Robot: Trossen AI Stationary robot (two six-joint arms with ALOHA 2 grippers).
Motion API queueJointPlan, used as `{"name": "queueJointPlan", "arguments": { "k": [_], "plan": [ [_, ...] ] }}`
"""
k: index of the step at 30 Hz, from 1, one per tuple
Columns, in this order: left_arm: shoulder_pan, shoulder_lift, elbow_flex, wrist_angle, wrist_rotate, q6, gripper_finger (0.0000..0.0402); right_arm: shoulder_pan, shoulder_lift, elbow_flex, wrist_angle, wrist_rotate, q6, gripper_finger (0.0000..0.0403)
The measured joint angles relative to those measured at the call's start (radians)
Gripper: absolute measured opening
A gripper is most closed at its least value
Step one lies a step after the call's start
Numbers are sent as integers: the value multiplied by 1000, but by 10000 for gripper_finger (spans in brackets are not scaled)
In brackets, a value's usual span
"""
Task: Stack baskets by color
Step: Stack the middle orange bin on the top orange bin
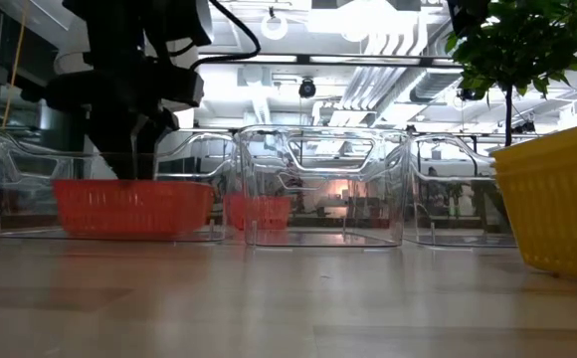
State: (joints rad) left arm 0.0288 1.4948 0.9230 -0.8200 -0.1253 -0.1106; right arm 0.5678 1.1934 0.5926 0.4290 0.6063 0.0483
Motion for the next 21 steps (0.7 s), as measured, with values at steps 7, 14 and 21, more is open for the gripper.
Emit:
{"name": "queueJointPlan", "arguments": {
  "k": [7, 14, 21],
  "plan": [
    [0, -5, 17, -22, -1, 18, 197, 0, 0, 0, 0, 0, 0, 0],
    [0, -11, 98, -57, 102, 9, 197, 0, 0, 0, 0, 0, 0, 0],
    [0, -11, 102, -60, 100, 10, 197, 0, 0, 0, -3, 0, 0, 0]
  ]
}}
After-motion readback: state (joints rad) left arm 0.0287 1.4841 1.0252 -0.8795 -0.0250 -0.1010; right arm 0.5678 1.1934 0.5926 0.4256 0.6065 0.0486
